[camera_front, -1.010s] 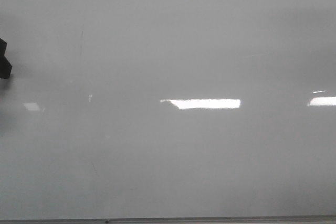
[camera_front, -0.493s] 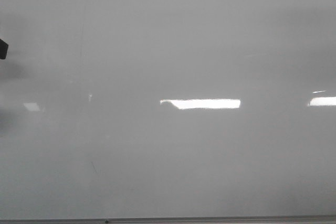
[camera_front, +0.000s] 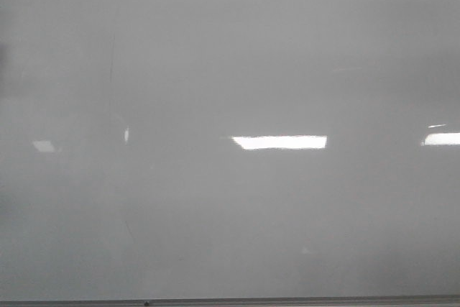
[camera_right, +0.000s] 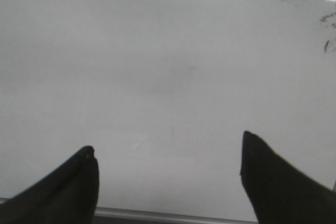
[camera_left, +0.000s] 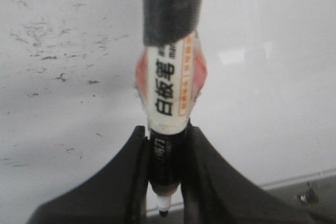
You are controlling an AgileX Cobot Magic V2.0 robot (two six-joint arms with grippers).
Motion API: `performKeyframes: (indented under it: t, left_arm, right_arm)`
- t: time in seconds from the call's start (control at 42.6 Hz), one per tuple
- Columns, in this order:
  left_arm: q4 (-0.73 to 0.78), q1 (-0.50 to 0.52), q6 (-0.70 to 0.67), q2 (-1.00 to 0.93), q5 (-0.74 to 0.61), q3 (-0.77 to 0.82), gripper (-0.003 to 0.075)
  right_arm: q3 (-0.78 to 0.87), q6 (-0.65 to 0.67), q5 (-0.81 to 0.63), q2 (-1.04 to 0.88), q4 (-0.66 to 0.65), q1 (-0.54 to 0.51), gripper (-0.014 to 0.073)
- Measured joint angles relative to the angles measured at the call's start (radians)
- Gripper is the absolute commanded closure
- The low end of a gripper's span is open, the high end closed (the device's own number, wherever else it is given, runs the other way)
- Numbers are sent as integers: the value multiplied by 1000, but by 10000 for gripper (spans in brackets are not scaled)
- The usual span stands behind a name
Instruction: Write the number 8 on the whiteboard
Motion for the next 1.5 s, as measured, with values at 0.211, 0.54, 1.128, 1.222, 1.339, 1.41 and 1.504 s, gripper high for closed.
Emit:
performKeyframes:
  t: [0.211, 0.54, 1.128, 1.222, 1.339, 1.41, 1.504]
  left_arm:
    - [-27, -49, 172, -6, 218, -114, 741]
    - [-227, -225, 519, 65, 358, -199, 741]
    - [-241, -605, 698, 160, 358, -217, 741]
    - [-241, -627, 707, 160, 358, -217, 741]
    - [-241, -638, 719, 160, 354, -217, 741]
    - [-241, -638, 724, 160, 350, -217, 741]
    - [-241, -638, 724, 160, 347, -217, 741]
  right_arm:
    - [-79, -2, 116, 135, 2, 0, 15]
    - [-170, -264, 178, 355, 192, 0, 15]
    - [-278, -1023, 317, 580, 569, 425, 20]
    - [-316, -1030, 299, 635, 569, 522, 83]
    - [-336, -1031, 232, 700, 571, 591, 120]
    - [-344, -1031, 214, 729, 575, 598, 193]
    - [-345, -1031, 204, 740, 577, 600, 319]
